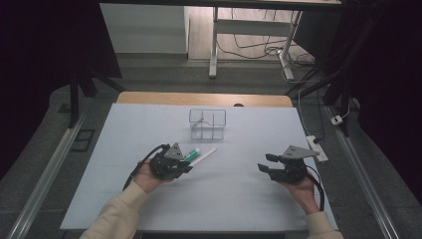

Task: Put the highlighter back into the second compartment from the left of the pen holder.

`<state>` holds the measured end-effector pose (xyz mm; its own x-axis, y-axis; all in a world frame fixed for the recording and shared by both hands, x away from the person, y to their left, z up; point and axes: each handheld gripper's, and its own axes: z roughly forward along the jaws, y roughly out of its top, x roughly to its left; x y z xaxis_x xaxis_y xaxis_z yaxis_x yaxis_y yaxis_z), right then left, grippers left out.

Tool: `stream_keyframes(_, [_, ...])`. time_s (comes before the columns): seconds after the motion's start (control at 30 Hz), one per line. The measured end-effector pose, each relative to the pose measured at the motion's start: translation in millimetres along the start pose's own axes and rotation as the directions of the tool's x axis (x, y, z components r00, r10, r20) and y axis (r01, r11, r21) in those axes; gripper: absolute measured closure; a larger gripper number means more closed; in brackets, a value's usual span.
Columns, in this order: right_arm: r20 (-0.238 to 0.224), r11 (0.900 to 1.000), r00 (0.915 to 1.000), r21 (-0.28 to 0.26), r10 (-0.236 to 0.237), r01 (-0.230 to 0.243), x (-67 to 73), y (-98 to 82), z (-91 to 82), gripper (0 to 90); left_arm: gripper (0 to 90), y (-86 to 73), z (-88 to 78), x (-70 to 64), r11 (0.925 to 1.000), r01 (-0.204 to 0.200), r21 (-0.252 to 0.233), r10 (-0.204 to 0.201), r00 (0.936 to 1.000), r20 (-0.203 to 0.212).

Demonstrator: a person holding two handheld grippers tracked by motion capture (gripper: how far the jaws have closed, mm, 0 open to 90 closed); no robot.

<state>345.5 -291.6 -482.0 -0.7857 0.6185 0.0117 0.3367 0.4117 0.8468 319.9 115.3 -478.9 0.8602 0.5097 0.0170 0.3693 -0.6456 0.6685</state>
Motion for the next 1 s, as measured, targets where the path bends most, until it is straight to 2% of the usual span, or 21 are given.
stream_keyframes(0.27, [-0.025, 1.0, 0.9997, -0.018, 0.004, -0.005, 6.4, 3.6, 4.1, 45.0, 79.3, 4.1, 2.5, -5.7, 0.9993, -0.023, -0.029, 0.023, 0.9997, 0.003])
stream_keyframes(0.63, [-0.089, 0.999, 0.996, -0.042, 0.003, -0.006, 23.1, 12.0, 17.8, 45.0, 79.2, 11.6, 9.7, -14.7, 0.9975, -0.057, -0.042, 0.057, 0.9983, -0.009])
stream_keyframes(1.0, [-0.122, 0.998, 0.9925, -0.058, 0.004, -0.011, 34.5, 17.3, 27.9, 45.0, 79.2, 17.4, 18.1, -22.5, 0.9959, -0.075, -0.05, 0.075, 0.9972, -0.01])
